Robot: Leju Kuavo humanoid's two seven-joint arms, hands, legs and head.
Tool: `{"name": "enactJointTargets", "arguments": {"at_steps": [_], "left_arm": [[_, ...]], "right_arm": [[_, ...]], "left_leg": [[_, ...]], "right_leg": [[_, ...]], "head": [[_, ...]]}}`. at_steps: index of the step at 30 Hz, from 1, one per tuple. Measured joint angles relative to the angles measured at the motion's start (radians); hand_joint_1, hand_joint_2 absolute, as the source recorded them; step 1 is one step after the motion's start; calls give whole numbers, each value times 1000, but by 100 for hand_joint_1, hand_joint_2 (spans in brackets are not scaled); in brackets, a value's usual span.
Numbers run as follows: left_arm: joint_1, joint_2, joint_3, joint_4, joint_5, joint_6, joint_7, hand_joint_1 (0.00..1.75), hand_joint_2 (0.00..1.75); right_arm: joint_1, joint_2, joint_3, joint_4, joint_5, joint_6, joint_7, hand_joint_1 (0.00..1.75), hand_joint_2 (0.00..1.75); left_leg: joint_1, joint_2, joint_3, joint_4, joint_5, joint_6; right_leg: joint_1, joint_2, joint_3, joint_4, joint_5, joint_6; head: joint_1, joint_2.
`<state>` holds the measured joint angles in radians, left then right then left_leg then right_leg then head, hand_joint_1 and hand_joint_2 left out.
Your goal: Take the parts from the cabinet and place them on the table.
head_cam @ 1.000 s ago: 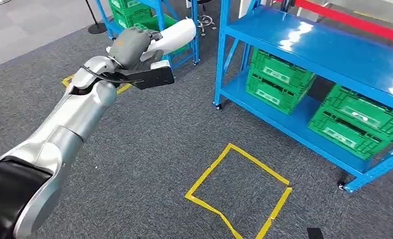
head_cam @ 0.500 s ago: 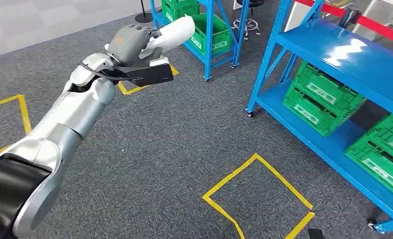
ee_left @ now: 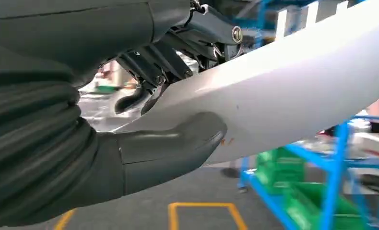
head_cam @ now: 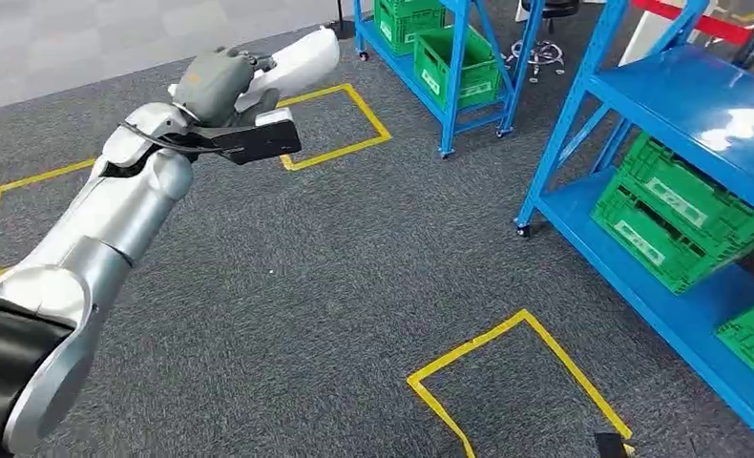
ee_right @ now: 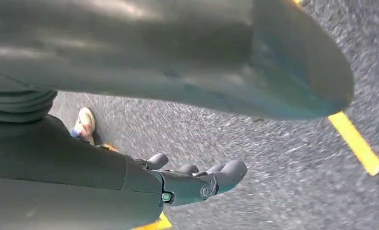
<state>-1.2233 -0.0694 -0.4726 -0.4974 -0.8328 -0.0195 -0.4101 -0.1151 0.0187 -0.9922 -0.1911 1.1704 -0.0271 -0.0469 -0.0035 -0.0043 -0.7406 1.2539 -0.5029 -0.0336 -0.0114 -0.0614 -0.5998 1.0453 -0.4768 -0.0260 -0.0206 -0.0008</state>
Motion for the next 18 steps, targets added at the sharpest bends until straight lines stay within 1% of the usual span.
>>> {"name": "enactJointTargets", "arguments": {"at_steps": [1, 2, 3, 4, 6, 7, 8, 9, 10, 11, 12, 13, 14, 15, 16, 17, 18], "left_arm": [[-1, 4, 0, 0, 6, -1, -6, 175, 175], [-3, 8, 0, -4, 9, -1, -10, 175, 175], [-4, 8, 0, -7, 11, 0, -13, 175, 175], [-4, 4, 0, -9, 11, 2, -16, 175, 175], [0, 10, 0, -9, 12, 6, -16, 175, 175], [0, 15, 0, -11, 12, 7, -16, 175, 175], [0, 11, 0, -16, 12, 8, -16, 175, 175], [-5, 12, 0, -17, 13, 10, -16, 175, 175], [-5, 10, 0, -17, 13, 10, -14, 175, 175], [-1, 7, 0, -16, 13, 10, -16, 175, 175], [5, 6, 0, -16, 13, 10, -16, 175, 175], [10, 6, 0, -16, 13, 10, -16, 175, 175], [14, 6, 0, -16, 13, 10, -16, 175, 175], [15, 6, 0, -16, 13, 10, -16, 175, 175], [14, 6, 0, -16, 13, 10, -16, 175, 175], [14, 6, 0, -17, 13, 10, -16, 175, 175], [13, 6, 0, -18, 13, 11, -16, 175, 175]], "right_arm": [[-1, 1, 2, 0, 3, 3, 2, 0, 0], [-1, 1, 3, 0, 5, 4, 1, 0, 0], [1, 2, 4, 0, 5, 5, -2, 0, 0], [2, 2, 5, 0, 5, 5, -5, 0, 0], [0, 6, 6, 0, 5, 5, -11, 0, 0], [-1, 7, 7, 0, 5, 5, -13, 0, 0], [-2, 7, 7, 0, 6, 5, -13, 0, 0], [0, 8, 7, 0, 6, 5, -16, 0, 0], [4, 8, 7, 0, 6, 5, -15, 0, 0], [9, 5, 7, 0, 5, 5, -15, 0, 0], [12, 4, 7, 0, 5, 5, -14, 0, 0], [12, 4, 7, 0, 5, 5, -14, 0, 0], [12, 4, 7, 0, 6, 5, -14, 0, 0], [12, 4, 7, 0, 5, 5, -14, 0, 0], [12, 4, 7, 0, 5, 5, -14, 0, 0], [12, 3, 7, 0, 5, 5, -14, 0, 0], [11, 4, 7, 0, 6, 5, -14, 0, 0]], "left_leg": [[-5, 13, 52, -99, 43, 8], [-15, 59, 106, -200, 75, 19], [-31, 88, 121, -224, 58, 26], [-28, 71, 118, -229, 67, 32], [-32, 42, 115, -228, 69, 37], [-30, 28, 120, -239, 74, 44], [-21, 20, 128, -247, 81, 48], [-17, 9, 128, -249, 83, 55], [-15, 0, 127, -249, 83, 57], [-15, -13, 126, -249, 83, 58], [-15, -29, 125, -248, 84, 58], [-14, -42, 124, -245, 84, 58], [-12, -56, 123, -242, 84, 57], [-9, -70, 122, -238, 82, 54], [-4, -86, 121, -231, 79, 48], [0, -97, 120, -222, 75, 41], [3, -109, 114, -217, 73, 31]], "right_leg": [[1, -14, 2, 0, -1, -1], [2, -27, 5, 0, -3, 0], [7, -40, 4, 0, -7, 6], [7, -50, 5, 0, -7, 10], [3, -79, 14, -4, -9, 17], [7, -92, 20, -5, -12, 23], [-2, -48, 16, 6, -21, 29], [-4, 18, -2, 42, -45, 32], [-5, 47, -36, 113, -83, 36], [-6, 56, -75, 195, -119, 40], [-6, 59, -115, 273, -145, 43], [-6, 59, -138, 310, -146, 45], [-7, 59, -137, 297, -124, 47], [-10, 60, -111, 238, -84, 48], [-15, 69, -65, 142, -32, 52], [-21, 88, -22, 56, 5, 56], [-25, 143, -4, 27, -21, 64]], "head": [[0, 0], [0, 0], [1, 0], [2, 0], [1, 0], [0, 0], [1, 0], [1, 0], [4, 0], [4, 0], [5, 0], [5, 0], [5, 0], [5, 0], [5, 0], [5, 0], [6, 0]]}}
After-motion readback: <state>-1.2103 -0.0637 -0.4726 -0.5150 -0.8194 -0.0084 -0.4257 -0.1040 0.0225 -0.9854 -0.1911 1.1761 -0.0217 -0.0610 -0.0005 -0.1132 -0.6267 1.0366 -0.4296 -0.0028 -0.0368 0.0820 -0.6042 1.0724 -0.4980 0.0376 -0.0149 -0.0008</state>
